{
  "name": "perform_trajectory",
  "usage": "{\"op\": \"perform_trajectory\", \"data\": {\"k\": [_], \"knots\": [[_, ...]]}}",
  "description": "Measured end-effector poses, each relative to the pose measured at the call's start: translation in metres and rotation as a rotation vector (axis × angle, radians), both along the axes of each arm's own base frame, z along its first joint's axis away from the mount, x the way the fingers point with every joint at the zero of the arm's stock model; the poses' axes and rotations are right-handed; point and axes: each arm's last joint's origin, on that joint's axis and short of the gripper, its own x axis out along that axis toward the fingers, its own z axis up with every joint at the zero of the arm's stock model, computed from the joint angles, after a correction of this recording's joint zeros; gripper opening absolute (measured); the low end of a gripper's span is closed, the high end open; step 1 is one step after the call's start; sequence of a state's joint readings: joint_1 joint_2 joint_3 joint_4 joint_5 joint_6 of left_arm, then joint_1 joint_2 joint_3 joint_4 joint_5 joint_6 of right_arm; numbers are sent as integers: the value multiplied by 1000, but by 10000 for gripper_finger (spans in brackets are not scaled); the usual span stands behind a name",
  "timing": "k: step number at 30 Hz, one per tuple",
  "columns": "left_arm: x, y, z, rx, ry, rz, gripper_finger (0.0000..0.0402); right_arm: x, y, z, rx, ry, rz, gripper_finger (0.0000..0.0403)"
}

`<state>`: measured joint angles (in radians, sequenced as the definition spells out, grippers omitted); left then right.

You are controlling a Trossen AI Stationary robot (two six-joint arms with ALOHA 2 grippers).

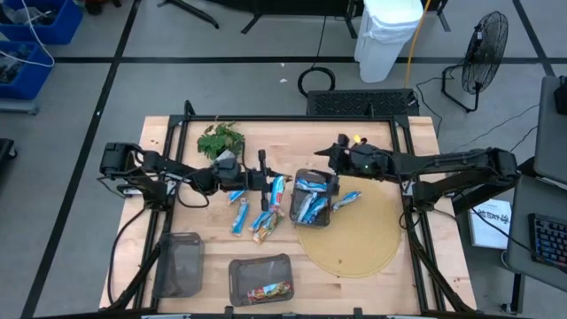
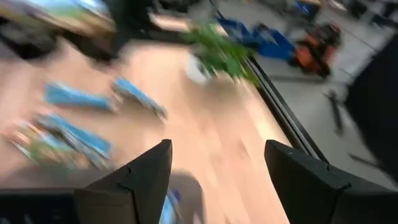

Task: Pick and place Granola Bars by type
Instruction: Put the bottom red granola bar into the bottom right black bin

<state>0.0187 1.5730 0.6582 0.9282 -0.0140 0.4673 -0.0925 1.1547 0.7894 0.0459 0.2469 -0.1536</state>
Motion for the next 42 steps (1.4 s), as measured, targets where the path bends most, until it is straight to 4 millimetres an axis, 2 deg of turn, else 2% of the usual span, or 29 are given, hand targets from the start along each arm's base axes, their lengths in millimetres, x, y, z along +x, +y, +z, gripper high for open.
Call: {"op": "perform_trajectory", "data": {"k": [5,11,17,23,30,35,42], "knots": [[-7,-27,-1,75,123,-32,20,-20,-2,-10,-24,4,-153,242],[-31,-71,3,114,288,-171,20,-43,-3,-15,12,-60,-285,242],[-49,-105,2,42,372,-338,20,-56,-2,-18,56,-120,-328,242],[-62,-134,2,-65,400,-475,19,-61,-2,-17,95,-158,-342,240],[-68,-157,-10,-152,466,-518,19,-61,-2,-17,122,-171,-352,239],[-61,-169,-29,-156,473,-548,19,-61,-2,-17,143,-182,-357,238],[-47,-172,-49,-223,475,-665,18,-60,-2,-17,144,-184,-357,238]]}}
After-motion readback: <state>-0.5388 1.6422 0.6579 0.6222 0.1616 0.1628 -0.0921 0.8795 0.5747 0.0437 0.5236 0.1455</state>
